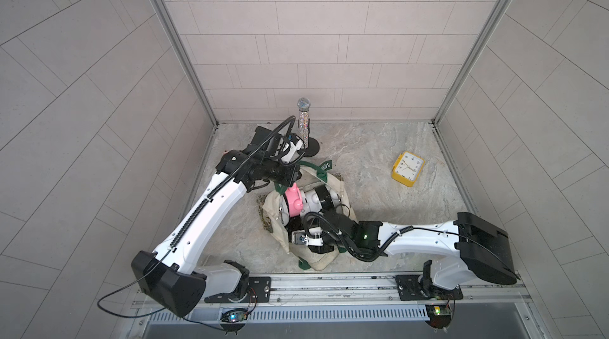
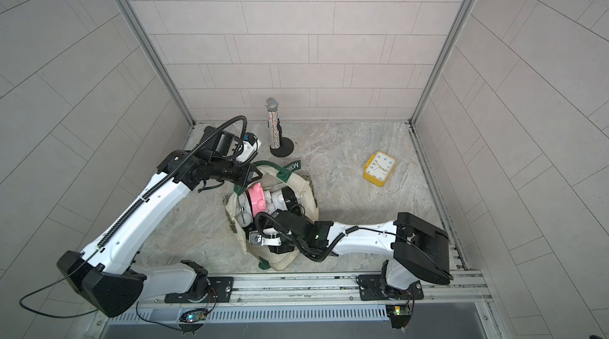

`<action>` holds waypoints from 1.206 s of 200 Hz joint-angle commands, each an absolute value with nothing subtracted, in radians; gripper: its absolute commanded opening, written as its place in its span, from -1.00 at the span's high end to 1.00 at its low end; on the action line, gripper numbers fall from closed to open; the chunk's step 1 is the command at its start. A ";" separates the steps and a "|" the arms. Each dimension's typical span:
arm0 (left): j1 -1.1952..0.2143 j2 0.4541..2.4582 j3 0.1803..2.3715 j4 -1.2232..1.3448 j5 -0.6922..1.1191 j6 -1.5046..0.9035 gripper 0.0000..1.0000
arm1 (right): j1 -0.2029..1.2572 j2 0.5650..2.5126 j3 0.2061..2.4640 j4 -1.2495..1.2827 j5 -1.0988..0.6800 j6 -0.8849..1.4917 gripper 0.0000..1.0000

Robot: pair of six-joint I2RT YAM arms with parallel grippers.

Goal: Take the alarm clock out of the canvas bag
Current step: Pick up the alarm from the canvas bag.

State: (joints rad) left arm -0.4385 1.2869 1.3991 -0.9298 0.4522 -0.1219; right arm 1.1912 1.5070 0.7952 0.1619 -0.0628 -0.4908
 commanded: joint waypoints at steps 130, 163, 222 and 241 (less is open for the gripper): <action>-0.430 1.279 1.454 -0.752 0.490 -0.248 1.00 | 1.190 1.658 0.748 0.462 -0.039 -0.693 0.44; -0.430 1.278 1.450 -0.752 0.490 -0.253 1.00 | 1.187 1.664 0.758 0.458 -0.016 -0.689 0.60; -0.430 1.272 1.451 -0.752 0.499 -0.258 1.00 | 1.186 1.684 0.782 0.498 0.071 -0.640 0.86; -0.431 1.272 1.447 -0.752 0.494 -0.259 1.00 | 1.183 1.671 0.779 0.497 0.073 -0.630 0.98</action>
